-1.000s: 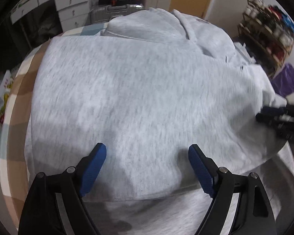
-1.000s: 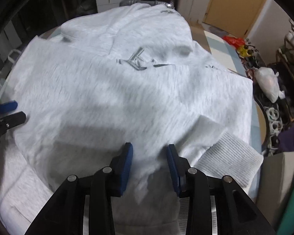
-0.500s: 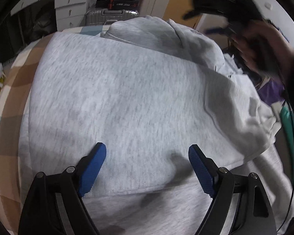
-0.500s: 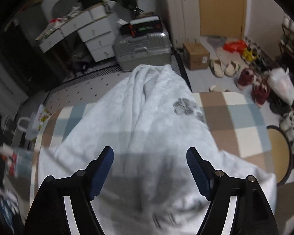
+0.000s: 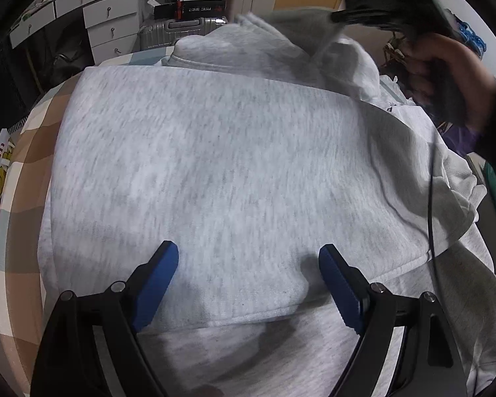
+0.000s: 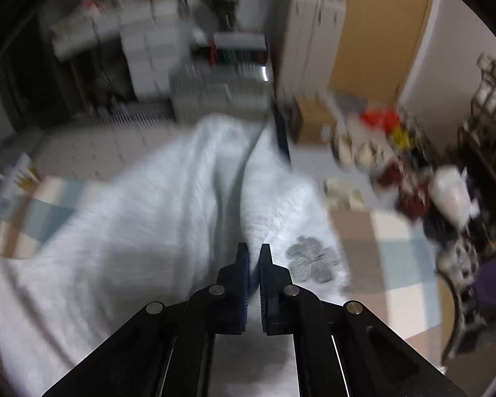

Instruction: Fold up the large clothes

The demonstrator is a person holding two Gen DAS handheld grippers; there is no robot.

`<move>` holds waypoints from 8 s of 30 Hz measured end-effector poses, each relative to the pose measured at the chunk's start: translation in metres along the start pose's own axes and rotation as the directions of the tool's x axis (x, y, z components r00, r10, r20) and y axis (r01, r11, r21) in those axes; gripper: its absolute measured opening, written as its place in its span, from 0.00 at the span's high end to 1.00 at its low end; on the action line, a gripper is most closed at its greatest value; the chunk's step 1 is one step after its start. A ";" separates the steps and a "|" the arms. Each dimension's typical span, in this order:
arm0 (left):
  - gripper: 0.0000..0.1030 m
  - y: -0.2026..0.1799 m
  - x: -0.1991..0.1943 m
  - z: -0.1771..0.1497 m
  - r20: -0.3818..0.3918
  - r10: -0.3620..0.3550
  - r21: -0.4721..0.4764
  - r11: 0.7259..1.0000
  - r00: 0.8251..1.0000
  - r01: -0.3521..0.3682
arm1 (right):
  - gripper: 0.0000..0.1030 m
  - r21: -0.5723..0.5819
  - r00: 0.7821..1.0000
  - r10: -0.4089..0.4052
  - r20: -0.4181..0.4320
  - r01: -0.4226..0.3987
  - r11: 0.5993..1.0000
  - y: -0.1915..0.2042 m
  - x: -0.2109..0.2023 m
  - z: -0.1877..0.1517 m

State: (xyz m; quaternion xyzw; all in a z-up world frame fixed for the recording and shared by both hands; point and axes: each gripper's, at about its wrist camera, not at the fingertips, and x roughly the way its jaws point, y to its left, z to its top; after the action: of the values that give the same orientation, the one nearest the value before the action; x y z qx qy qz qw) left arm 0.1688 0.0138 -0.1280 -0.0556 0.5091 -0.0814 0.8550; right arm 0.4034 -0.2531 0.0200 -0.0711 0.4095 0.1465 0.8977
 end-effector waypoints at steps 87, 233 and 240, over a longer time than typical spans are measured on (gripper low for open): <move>0.76 -0.157 0.012 0.180 0.152 0.266 0.536 0.787 0.952 -0.305 | 0.95 0.330 0.784 0.263 0.563 -0.505 0.798 -0.115 -0.157 -0.172; 0.18 0.113 -0.108 -0.021 -0.097 0.054 -0.132 0.989 0.994 -0.066 | 0.17 0.553 0.964 0.261 0.050 -0.245 0.796 -0.071 -0.225 -0.298; 0.19 0.154 -0.058 0.003 -0.228 0.019 -0.137 0.989 0.974 -0.051 | 0.15 0.359 0.989 0.067 -0.130 -0.016 0.933 -0.126 -0.154 -0.231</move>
State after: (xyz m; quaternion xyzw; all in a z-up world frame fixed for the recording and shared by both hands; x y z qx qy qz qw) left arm 0.1572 0.1764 -0.1042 -0.0977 0.6083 -0.0355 0.7868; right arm 0.1830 -0.4607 -0.0142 0.0918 0.4926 0.0831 0.8614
